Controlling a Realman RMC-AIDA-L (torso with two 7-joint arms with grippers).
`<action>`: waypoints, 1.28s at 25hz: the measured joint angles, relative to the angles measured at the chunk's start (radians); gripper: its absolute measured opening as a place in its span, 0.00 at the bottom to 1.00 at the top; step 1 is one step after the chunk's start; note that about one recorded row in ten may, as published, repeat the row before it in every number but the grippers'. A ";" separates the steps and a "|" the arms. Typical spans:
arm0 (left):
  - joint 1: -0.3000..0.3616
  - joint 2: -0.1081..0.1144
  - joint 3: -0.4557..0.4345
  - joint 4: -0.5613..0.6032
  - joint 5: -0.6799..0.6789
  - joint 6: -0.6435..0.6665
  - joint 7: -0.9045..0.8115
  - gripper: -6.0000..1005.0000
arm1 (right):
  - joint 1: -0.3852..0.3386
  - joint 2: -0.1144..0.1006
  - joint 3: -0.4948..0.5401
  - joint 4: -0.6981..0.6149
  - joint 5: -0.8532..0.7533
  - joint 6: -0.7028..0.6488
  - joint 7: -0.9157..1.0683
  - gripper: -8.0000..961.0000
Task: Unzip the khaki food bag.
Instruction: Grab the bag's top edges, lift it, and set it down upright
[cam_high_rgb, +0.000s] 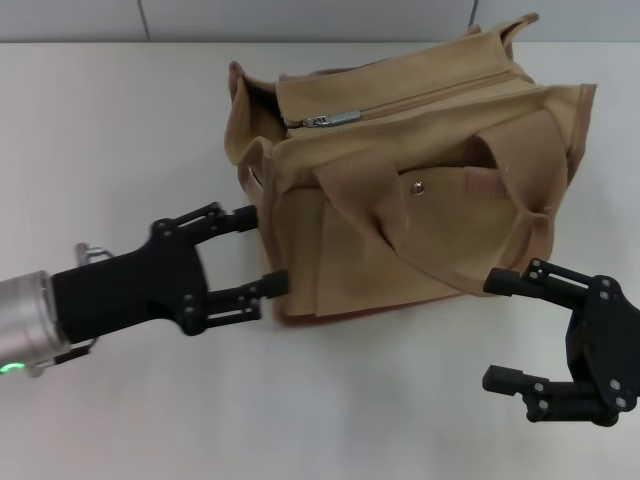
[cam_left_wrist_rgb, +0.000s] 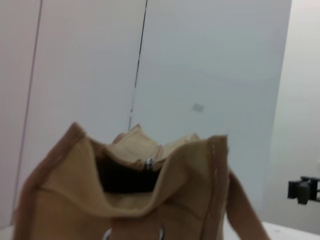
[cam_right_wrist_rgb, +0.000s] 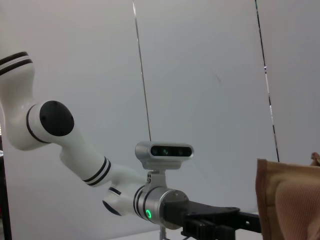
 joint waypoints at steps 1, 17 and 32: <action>-0.011 -0.003 0.000 -0.017 -0.002 -0.002 0.004 0.83 | 0.001 0.000 0.000 0.000 0.000 0.000 0.000 0.88; -0.060 -0.006 -0.010 -0.143 -0.114 -0.119 0.106 0.63 | 0.000 0.010 0.000 0.000 0.000 0.017 0.000 0.88; -0.053 -0.005 -0.020 -0.135 -0.116 -0.103 0.115 0.08 | 0.004 0.012 0.000 0.001 0.000 0.030 0.000 0.88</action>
